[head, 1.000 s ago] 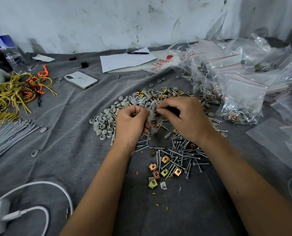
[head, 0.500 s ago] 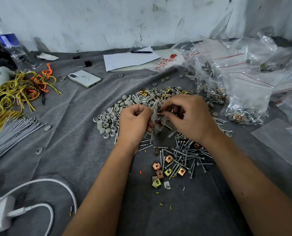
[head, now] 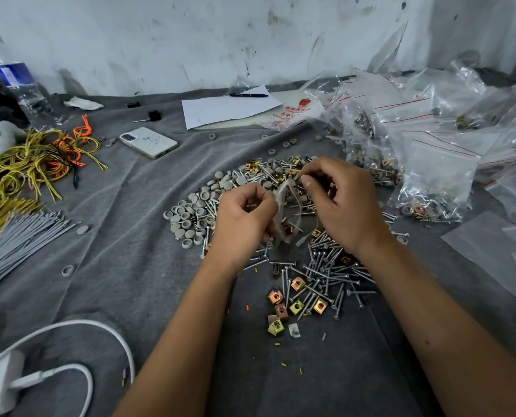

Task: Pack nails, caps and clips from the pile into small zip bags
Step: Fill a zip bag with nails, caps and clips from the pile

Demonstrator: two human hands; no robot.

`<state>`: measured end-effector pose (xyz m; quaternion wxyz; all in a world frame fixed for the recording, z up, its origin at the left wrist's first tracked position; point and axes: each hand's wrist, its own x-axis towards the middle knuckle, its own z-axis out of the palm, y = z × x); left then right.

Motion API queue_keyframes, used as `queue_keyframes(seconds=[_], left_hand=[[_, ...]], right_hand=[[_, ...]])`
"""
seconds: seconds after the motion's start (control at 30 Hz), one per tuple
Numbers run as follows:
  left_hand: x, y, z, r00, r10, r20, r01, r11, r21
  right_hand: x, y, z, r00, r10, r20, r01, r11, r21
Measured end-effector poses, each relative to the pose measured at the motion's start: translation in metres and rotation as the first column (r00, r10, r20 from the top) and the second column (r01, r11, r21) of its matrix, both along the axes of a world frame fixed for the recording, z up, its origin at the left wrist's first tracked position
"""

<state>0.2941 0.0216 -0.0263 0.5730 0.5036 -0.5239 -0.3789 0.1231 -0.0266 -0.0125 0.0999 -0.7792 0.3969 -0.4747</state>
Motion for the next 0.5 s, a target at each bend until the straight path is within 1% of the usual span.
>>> queue_keyframes(seconds=[0.1,0.23,0.33,0.5], left_hand=[[-0.0019,0.0007,-0.0018,0.997,-0.058,0.044,0.059,0.998,-0.011],[-0.0018,0.0008,-0.002,0.995,-0.065,0.073,0.067,0.997,-0.023],[0.0002,0.0007,-0.0018,0.995,-0.057,0.078,0.059,0.998,-0.02],[0.001,0.0004,-0.0004,0.997,-0.066,0.049,0.067,0.997,-0.023]], right_hand=[[-0.0003,-0.0012,-0.002,0.999,-0.039,0.006,0.039,0.999,0.029],[-0.0013,-0.0041,-0.0054,0.997,-0.055,-0.046,0.059,0.994,0.091],[-0.0008,-0.0047,-0.0068,0.996,-0.035,-0.084,0.044,0.993,0.108],[0.0004,-0.0016,-0.0042,0.997,-0.013,-0.075,0.021,0.995,0.099]])
